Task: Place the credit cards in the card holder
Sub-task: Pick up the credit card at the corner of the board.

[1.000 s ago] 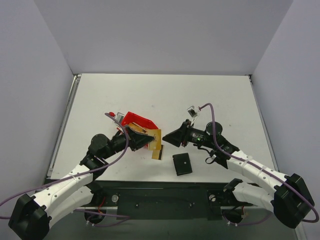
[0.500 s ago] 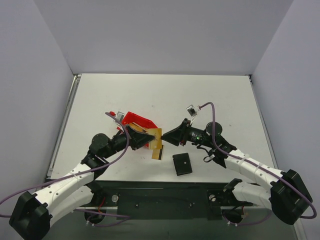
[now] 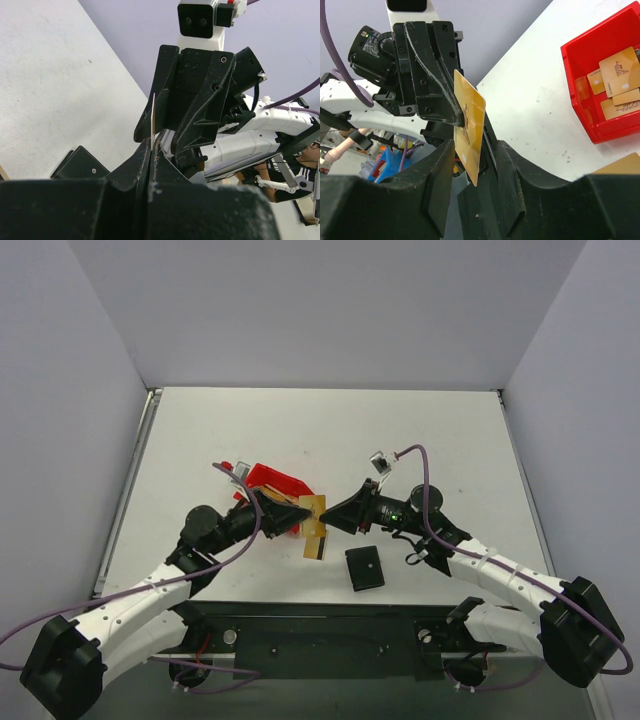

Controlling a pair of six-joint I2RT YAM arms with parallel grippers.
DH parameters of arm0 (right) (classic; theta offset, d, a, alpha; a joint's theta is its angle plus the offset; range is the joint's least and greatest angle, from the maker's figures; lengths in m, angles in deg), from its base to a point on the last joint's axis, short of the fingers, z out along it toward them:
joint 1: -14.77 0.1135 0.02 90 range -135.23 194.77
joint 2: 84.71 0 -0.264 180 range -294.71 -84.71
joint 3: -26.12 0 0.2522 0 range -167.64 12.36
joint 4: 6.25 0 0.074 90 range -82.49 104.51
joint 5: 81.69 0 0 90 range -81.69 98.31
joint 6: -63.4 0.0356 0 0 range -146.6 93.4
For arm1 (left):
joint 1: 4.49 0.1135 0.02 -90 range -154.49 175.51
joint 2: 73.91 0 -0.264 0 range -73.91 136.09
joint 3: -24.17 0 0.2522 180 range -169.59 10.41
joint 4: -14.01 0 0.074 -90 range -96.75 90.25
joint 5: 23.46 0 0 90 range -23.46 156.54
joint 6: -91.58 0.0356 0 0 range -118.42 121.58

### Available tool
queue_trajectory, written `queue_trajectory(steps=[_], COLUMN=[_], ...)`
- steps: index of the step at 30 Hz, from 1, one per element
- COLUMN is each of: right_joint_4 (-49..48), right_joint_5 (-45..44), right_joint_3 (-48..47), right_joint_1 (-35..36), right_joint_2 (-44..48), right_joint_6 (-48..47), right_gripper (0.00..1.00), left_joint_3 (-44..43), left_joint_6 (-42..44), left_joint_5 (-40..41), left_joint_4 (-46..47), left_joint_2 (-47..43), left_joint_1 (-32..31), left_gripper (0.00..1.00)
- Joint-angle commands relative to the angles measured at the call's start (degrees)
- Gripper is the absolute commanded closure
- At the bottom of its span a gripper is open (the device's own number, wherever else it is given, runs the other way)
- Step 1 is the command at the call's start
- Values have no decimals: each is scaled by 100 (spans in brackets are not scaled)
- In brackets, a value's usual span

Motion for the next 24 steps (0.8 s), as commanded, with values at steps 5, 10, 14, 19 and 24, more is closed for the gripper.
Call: queue_trajectory(steps=[5, 10, 14, 19, 24], right_joint_4=[-462, -427, -418, -418, -374], right_joint_5=[132, 106, 62, -35, -105], right_joint_3=[-176, -185, -176, -158, -176], right_joint_1=[138, 155, 155, 147, 155], right_joint_2=[67, 76, 102, 120, 111], right_joint_6=[-23, -23, -23, -14, -5], right_gripper=[68, 71, 72, 74, 75], left_joint_3=[-335, -300, -274, -256, -256], left_joint_6=[-51, -112, -165, -174, -183], left_joint_5=[-240, -267, -328, -363, -477], left_joint_4=[427, 585, 691, 717, 787], left_joint_2=[100, 144, 214, 232, 293], left_joint_1=[6, 6, 6, 6, 6], left_gripper=[100, 100, 100, 100, 100])
